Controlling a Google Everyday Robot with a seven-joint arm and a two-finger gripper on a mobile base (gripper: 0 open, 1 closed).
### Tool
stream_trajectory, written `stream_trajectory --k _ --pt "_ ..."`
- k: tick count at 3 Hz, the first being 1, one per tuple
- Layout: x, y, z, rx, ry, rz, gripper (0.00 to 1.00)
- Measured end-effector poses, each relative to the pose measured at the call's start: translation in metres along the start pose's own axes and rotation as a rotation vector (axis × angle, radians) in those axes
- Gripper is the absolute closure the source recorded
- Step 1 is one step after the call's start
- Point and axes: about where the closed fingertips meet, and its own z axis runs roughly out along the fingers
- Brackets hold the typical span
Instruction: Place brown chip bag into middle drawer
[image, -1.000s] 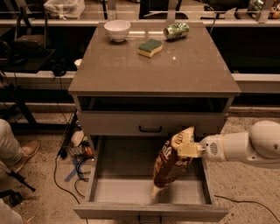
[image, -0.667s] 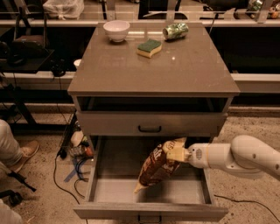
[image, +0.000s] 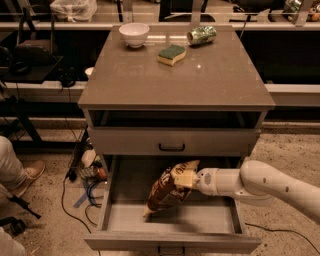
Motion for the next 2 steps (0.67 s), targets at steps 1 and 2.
stream_trajectory --k 1,2 --pt "0.009 -0.005 0.022 -0.018 0.016 0.001 1.00" --pt "0.020 -0.023 0.033 0.022 0.054 -0.013 0.80"
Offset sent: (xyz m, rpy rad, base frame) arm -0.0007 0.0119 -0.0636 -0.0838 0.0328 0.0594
